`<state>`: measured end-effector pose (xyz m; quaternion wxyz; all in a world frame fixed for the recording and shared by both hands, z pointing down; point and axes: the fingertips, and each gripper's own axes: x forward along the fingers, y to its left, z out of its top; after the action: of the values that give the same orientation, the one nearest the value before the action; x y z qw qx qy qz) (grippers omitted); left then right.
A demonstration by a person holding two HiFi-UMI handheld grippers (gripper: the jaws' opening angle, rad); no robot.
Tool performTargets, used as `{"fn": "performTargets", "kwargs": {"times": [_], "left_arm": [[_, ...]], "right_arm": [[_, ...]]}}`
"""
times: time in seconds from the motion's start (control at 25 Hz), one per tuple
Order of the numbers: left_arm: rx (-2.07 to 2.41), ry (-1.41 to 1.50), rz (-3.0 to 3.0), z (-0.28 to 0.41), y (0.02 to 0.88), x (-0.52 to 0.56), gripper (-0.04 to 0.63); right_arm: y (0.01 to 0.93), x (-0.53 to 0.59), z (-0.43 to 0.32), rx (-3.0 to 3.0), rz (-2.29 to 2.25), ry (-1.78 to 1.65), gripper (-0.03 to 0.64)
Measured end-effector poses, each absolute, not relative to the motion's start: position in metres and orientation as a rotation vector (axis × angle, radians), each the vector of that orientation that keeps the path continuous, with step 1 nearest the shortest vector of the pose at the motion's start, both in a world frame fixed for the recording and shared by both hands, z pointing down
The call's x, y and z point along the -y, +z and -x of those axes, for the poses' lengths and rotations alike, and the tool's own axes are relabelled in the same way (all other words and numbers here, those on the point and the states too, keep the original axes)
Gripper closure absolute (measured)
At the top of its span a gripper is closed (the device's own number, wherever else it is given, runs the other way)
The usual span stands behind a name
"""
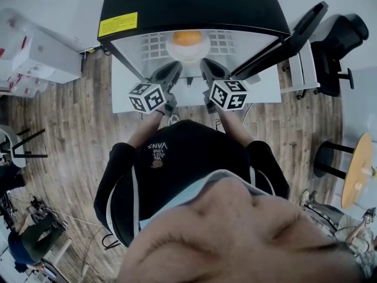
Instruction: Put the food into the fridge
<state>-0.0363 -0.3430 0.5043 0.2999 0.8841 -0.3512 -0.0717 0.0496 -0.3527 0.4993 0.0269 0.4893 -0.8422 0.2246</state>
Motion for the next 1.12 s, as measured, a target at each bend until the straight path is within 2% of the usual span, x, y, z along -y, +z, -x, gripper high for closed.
{"fn": "performTargets", "kwargs": {"times": [1.12], "left_arm": [[0.929,-0.17,-2.318,0.045,0.506,0.367,0.566]], "right_arm": [[0.496,0.382,-0.039,2.595,-1.521,0.666,0.597]]}}
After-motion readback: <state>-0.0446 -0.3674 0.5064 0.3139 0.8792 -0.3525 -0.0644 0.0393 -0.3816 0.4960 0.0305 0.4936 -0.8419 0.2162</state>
